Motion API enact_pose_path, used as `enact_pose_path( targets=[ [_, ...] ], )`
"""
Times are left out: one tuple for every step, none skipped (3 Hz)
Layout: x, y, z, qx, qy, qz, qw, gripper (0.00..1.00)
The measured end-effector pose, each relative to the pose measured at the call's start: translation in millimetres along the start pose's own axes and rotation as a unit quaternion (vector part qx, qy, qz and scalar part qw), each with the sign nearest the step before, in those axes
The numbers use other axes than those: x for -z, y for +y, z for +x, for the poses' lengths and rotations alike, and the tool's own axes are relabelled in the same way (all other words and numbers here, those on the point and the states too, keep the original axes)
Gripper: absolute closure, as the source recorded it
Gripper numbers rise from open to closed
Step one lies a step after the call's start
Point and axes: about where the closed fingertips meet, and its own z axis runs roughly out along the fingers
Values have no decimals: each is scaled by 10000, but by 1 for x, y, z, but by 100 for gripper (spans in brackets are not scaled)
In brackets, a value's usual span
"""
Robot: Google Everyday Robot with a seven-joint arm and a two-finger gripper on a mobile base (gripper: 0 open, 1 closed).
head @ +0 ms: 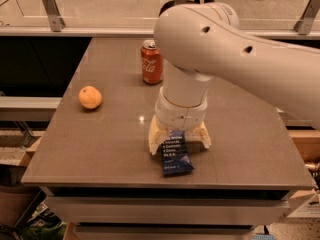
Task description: Pick rxbar blueberry
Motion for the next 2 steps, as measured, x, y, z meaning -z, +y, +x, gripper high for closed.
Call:
enact_pose_path(
  targets=[
    [7, 1, 0, 0, 0, 0, 10000, 87],
    [11, 1, 0, 0, 0, 0, 10000, 100]
  ],
)
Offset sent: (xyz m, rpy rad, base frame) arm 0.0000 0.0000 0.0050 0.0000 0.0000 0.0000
